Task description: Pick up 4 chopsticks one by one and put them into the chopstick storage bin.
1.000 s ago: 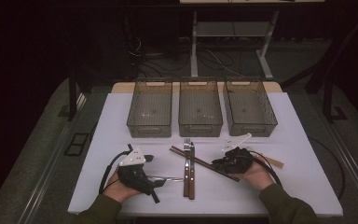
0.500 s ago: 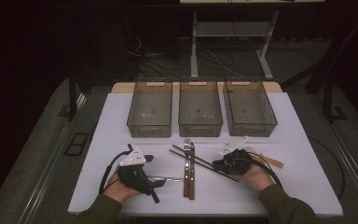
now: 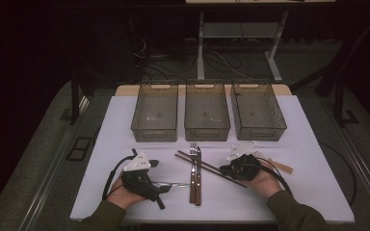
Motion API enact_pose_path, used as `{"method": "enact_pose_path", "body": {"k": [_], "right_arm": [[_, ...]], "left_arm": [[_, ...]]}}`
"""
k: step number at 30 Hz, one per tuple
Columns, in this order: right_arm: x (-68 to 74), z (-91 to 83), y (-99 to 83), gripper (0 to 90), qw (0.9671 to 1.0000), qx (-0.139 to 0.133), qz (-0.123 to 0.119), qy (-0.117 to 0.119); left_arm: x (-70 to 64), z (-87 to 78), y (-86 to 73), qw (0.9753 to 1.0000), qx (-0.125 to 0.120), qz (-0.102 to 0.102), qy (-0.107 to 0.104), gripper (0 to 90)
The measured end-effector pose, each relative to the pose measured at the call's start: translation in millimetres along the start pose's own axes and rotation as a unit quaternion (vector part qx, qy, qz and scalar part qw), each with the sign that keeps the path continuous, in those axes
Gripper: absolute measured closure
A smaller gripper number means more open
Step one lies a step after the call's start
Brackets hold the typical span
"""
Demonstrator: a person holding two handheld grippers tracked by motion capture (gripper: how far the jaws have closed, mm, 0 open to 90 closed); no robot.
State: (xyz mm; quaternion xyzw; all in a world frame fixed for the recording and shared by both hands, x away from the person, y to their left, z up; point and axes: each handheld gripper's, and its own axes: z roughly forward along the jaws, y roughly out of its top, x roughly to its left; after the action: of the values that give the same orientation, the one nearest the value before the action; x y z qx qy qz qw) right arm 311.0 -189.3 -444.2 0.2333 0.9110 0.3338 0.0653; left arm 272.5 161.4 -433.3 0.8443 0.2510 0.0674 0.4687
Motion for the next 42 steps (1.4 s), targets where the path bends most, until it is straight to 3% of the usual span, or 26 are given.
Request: {"method": "enact_pose_path", "body": {"k": [7,15,27,42], "right_arm": [[-1.0,-2.0,0.0,85.2,1.0,-0.004,0.003,0.002],[-5.2,-9.2,0.0,85.2,0.9995,-0.019,0.027,0.007],[-11.1,-27.5,0.9,85.2,0.9962,-0.07,0.048,0.022],[-12.5,-37.0,4.0,85.1,0.9941,-0.089,0.056,0.028]], "left_arm": [[-0.1,-0.2,0.2,1.0,0.0,0.0,0.0,0.7],[-0.1,-0.1,0.2,1.0,0.0,0.001,-0.001,0.7],[-0.1,-0.1,0.4,1.0,-0.001,0.002,-0.003,0.7],[0.6,0.8,-0.9,1.0,-0.003,-0.002,-0.005,0.6]]}}
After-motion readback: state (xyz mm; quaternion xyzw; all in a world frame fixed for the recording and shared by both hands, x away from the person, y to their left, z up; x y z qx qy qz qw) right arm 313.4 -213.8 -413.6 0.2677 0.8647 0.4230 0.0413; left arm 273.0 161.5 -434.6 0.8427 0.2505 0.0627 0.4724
